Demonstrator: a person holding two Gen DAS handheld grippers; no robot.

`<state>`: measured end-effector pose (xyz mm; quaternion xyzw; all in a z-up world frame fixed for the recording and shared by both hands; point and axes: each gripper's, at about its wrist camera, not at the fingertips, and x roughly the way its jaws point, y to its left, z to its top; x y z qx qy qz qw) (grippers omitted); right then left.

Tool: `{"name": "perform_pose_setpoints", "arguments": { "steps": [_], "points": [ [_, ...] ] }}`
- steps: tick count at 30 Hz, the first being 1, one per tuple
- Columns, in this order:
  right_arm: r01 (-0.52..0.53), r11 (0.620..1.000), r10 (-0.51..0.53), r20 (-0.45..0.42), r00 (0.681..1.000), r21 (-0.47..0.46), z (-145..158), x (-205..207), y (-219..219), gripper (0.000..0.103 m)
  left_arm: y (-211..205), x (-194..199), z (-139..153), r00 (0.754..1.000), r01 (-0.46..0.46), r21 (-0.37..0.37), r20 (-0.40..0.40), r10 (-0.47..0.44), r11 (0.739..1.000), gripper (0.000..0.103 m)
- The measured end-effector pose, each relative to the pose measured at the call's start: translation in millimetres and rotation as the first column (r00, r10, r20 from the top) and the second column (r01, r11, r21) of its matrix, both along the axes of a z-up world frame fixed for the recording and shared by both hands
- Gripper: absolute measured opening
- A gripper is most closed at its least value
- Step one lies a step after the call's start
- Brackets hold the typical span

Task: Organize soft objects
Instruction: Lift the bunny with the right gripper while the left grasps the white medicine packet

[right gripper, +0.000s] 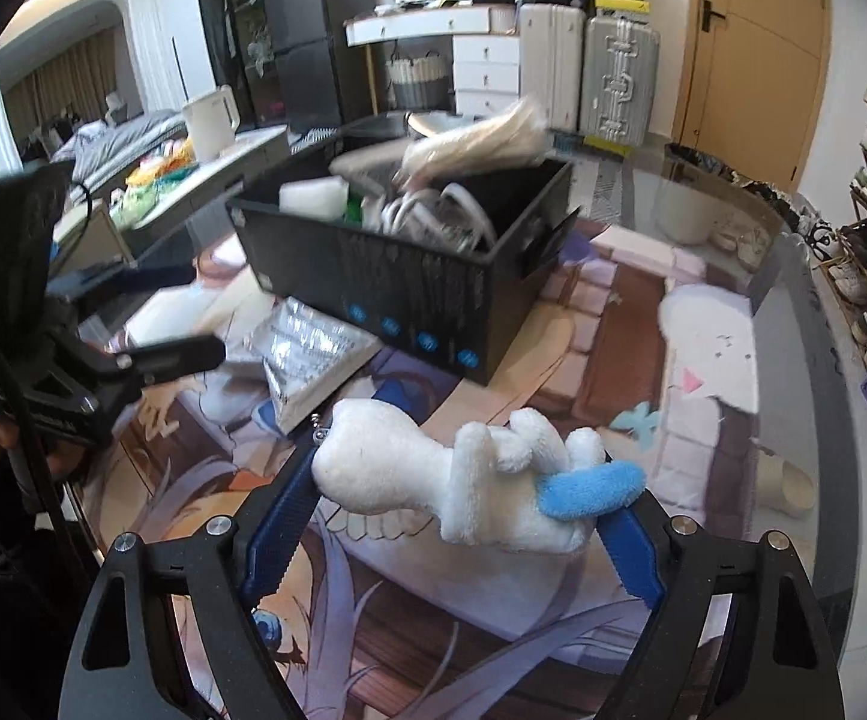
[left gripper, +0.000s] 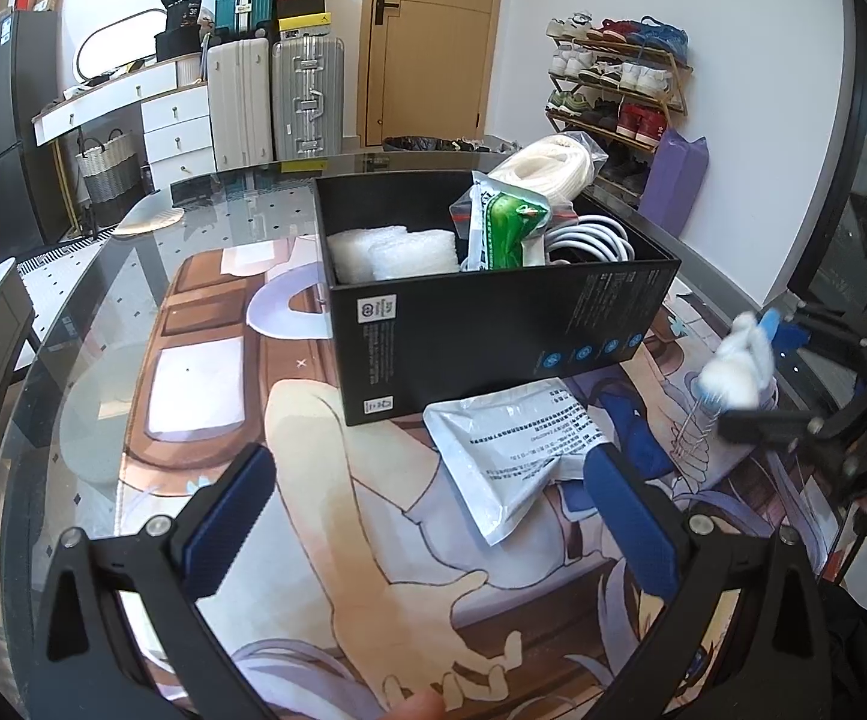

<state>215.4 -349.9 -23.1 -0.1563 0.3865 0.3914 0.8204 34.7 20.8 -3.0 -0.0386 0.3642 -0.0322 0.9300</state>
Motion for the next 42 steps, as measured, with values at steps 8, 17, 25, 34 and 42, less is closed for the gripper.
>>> {"name": "perform_pose_setpoints", "arguments": {
  "steps": [8, 17, 25, 34, 42],
  "points": [
    [0.030, 0.996, -0.033, 0.039, 0.999, 0.086, 21.8, 2.7, -22.9, 0.087, -12.7, 7.1, 1.5, 0.999, 0.002, 0.013, -0.053, -0.002, 1.000, 0.103],
    [0.050, 0.991, -0.057, 0.051, 0.997, 0.121, 29.3, 4.7, -27.8, 0.087, -38.4, 24.8, -2.6, 0.993, 0.016, -0.015, -0.113, -0.017, 1.000, 0.103],
    [0.056, 0.991, -0.062, 0.040, 0.997, 0.122, 25.5, 8.2, -27.6, 0.087, -50.9, 43.0, -16.5, 0.981, 0.010, 0.028, -0.196, -0.004, 1.000, 0.103],
    [0.049, 0.993, -0.053, 0.036, 0.998, 0.108, 19.6, 7.9, -21.8, 0.087, -57.8, 49.1, -20.4, 0.976, -0.007, 0.087, -0.214, 0.026, 0.996, 0.103],
    [0.036, 0.993, -0.041, 0.048, 0.998, 0.109, 20.6, 5.7, -19.0, 0.087, -59.3, 51.6, -18.9, 0.977, -0.014, 0.088, -0.210, 0.032, 0.996, 0.099]
  ]
}}
